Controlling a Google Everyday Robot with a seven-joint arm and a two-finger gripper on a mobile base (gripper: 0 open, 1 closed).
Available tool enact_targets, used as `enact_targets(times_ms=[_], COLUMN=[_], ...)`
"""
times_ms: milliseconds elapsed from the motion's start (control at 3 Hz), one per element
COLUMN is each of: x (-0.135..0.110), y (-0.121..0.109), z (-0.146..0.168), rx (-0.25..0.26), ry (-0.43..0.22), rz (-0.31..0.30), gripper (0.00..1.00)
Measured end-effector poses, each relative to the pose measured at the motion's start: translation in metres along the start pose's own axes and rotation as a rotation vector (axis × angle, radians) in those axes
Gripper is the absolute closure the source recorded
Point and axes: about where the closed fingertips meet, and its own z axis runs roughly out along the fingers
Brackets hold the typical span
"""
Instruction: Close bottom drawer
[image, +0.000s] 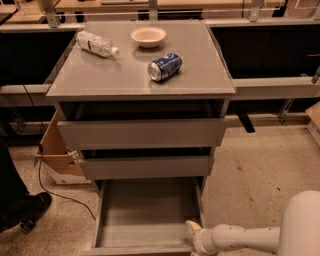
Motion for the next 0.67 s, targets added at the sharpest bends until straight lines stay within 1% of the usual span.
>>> enact_targets(times_ms=[333,667], x=[0.0,-0.007], y=[-0.011,-0.027], z=[0.014,0.024], rx=[0.007,0.022], ry=[-0.017,-0.043], rz=[-0.011,-0.028], gripper=[0.0,0.0])
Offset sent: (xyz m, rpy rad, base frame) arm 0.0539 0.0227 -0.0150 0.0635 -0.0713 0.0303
